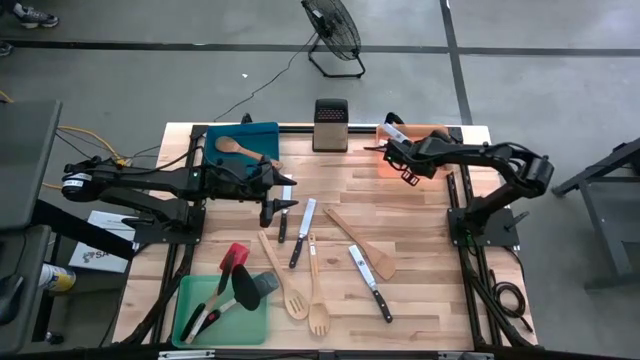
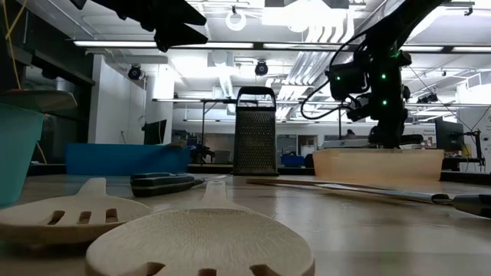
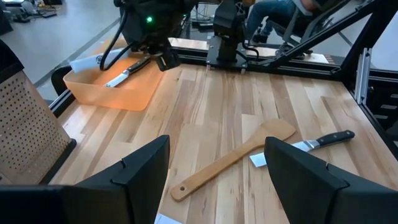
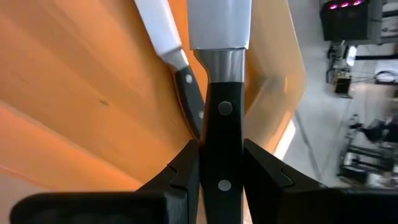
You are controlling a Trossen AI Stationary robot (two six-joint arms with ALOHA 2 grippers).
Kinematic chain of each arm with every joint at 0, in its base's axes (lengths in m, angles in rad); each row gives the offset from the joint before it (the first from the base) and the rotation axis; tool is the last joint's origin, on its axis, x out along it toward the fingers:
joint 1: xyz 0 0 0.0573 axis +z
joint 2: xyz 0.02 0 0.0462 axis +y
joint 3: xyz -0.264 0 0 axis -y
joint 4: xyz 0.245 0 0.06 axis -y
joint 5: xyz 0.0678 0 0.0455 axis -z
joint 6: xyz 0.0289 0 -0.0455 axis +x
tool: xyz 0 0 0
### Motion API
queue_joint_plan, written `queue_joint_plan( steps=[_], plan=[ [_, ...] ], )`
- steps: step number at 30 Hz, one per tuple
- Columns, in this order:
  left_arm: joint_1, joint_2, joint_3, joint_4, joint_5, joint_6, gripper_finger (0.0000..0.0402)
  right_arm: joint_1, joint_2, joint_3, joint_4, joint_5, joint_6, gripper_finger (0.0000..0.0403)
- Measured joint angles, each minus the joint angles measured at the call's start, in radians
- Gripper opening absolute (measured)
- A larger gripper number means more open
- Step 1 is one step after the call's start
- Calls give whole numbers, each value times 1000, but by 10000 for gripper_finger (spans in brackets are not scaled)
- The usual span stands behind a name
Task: Pick & Place Kitchen Items
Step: Put the black spatula into the orange bin
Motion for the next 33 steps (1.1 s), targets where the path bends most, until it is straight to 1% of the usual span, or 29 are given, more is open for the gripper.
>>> queue_joint_plan(
  steps=[7,15,23,33],
  plan=[
    [0,0,0,-5,0,0,257,-53,14,0,-59,8,-56,81],
    [0,0,0,-7,0,0,257,-97,14,0,-27,3,-138,81],
    [0,0,0,-7,0,0,257,-97,14,0,84,-123,-272,81],
    [0,0,0,-14,0,-3,257,-97,14,0,97,-141,-316,91]
  ],
)
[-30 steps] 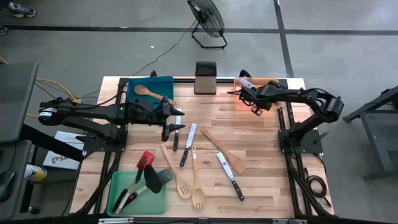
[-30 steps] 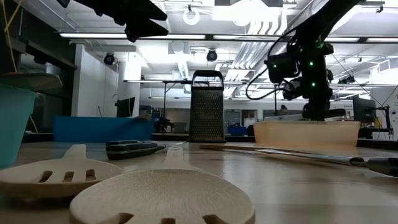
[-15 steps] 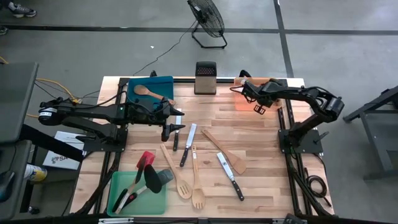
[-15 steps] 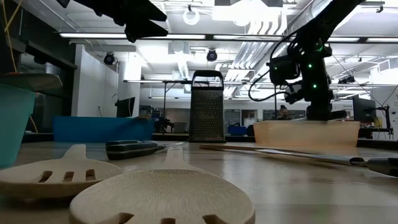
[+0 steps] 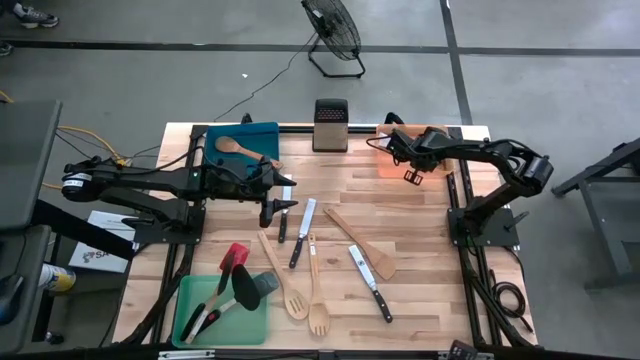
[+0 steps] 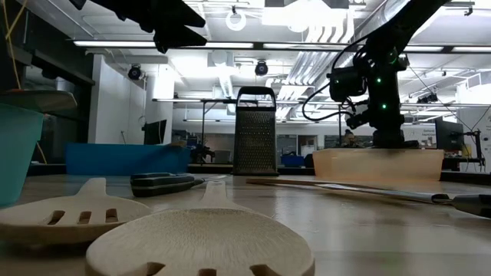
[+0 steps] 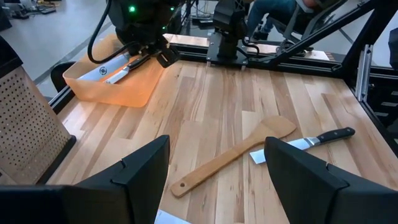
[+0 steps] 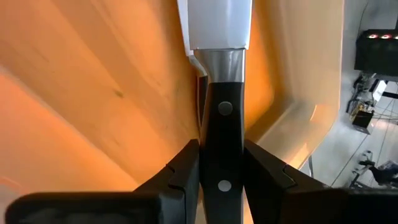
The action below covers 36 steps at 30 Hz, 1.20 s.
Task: Pick & Place Kitchen Items
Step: Put the black spatula into the orange bin
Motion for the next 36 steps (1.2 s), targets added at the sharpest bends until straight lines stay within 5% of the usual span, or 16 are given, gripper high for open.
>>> queue_joint_plan(
  steps=[22,30,36],
  plan=[
    [0,0,0,-8,0,0,257,1,0,0,0,-111,9,122],
    [0,0,0,-10,0,-7,257,0,-1,0,2,-87,214,126],
    [0,0,0,-16,0,-26,257,1,-2,0,10,-123,327,173]
  ],
)
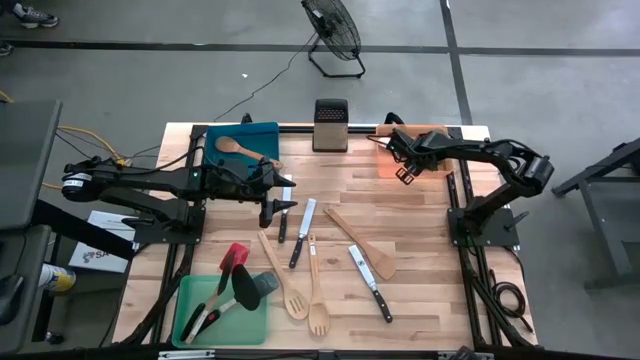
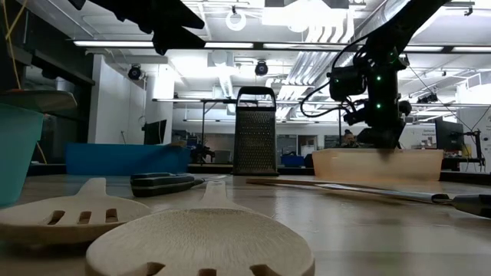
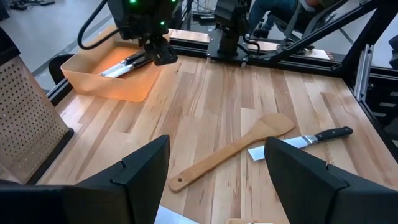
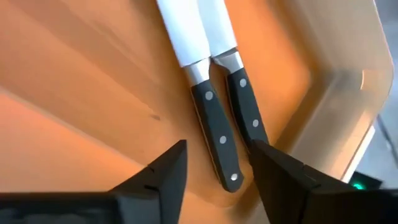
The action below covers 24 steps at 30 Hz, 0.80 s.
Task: Pick & Place Kitchen Items
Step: Put the black spatula into the orange bin
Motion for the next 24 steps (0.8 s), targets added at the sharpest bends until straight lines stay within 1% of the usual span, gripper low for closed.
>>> queue_joint_plan(
  steps=[5,9,17,20,24],
  plan=[
    [0,0,0,-9,0,-25,257,-1,-1,1,1,-10,98,223],
    [0,0,0,-33,-27,-53,257,-1,-1,1,2,-17,161,246],
    [0,0,0,-53,-51,-56,257,0,-12,0,1,-23,203,249],
    [0,0,0,-54,-65,-57,257,-5,-49,0,13,-23,207,248],
    [0,9,0,-56,-84,-61,257,-26,-134,0,37,-36,207,248]
  ],
)
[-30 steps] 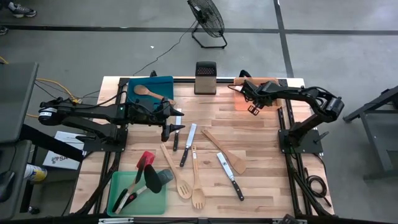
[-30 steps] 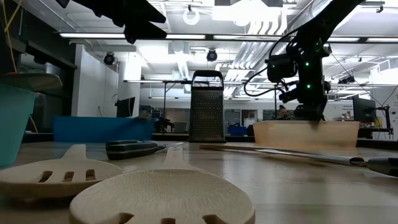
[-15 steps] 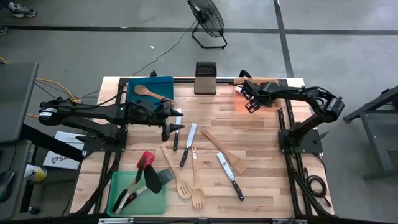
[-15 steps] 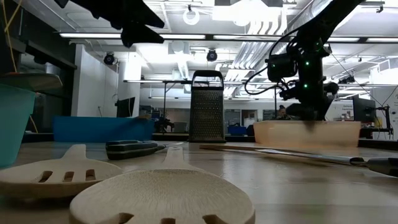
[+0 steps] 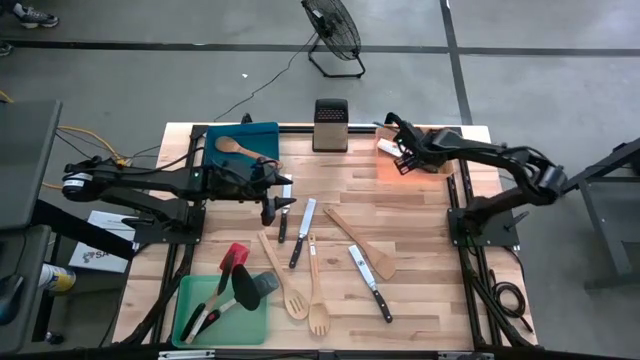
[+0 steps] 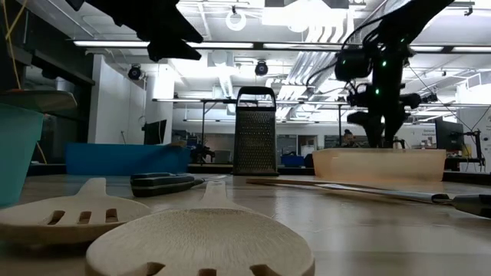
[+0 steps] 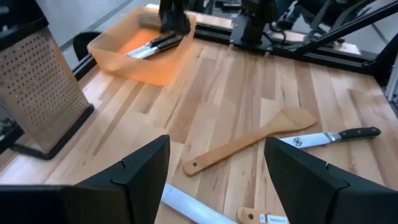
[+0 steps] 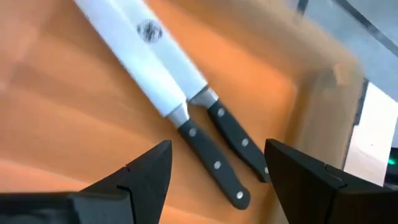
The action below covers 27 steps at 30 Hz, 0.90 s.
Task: Pick & Place Kitchen Items
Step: Put the black spatula into the orange bin
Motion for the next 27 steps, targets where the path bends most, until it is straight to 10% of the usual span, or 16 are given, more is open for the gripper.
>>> queue_joint_plan(
  steps=[17,27],
  plan=[
    [1,126,0,-193,-159,-538,257,-24,-303,0,67,-403,67,248],
    [1,141,0,-310,-124,-756,257,45,-316,0,74,-455,77,248]
  ],
)
